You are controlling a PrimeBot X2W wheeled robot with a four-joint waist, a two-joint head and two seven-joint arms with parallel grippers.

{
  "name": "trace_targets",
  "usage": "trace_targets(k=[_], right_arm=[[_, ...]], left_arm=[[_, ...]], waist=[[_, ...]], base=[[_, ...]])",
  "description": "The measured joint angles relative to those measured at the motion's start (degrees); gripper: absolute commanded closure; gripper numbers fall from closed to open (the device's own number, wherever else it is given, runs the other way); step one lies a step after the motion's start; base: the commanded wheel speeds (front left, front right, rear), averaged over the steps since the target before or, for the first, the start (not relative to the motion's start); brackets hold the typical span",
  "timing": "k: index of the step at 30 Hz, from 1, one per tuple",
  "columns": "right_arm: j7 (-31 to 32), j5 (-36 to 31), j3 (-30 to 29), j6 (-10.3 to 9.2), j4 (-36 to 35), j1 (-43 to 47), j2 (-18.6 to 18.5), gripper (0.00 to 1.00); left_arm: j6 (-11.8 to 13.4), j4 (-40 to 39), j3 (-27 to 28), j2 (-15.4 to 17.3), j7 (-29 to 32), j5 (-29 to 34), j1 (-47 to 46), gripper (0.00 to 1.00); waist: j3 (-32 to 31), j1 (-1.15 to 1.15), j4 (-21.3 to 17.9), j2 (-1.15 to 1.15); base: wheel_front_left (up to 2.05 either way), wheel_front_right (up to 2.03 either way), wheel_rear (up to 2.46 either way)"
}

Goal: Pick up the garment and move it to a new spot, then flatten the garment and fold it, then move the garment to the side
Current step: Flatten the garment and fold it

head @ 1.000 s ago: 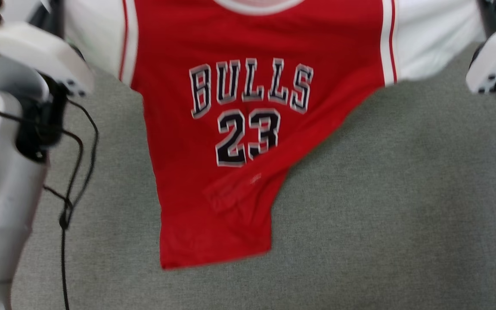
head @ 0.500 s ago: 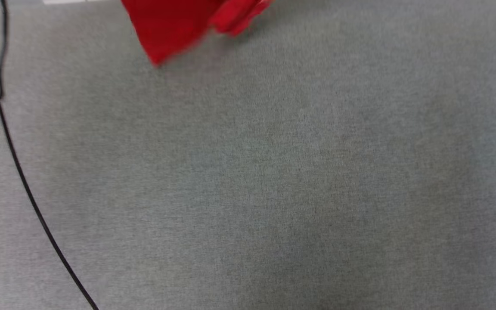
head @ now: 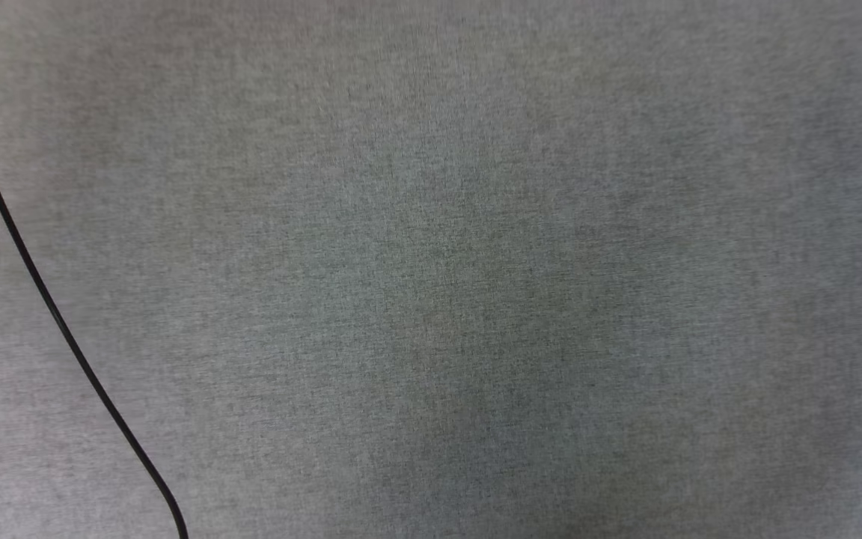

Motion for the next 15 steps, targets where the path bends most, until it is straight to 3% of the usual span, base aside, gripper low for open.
trace_targets(k=[6, 15], right_arm=[[-2.22, 2.34, 2.12, 0.01, 3.26, 1.10, 0.01, 1.00], [-5.47, 7.65, 6.59, 0.01, 7.38, 12.85, -0.71, 1.00]], left_arm=[[-0.58, 1.07, 0.64, -1.12, -1.54, -2.04, 3.48, 1.00], [-2.96, 2.88, 1.60, -4.42, -4.89, -6.10, 16.40, 1.00]], waist=[[2.69, 0.01, 0.19, 0.00], [-0.95, 0.00, 1.33, 0.00]], base=[[0.00, 0.00, 0.00], [0.00, 0.00, 0.00]])
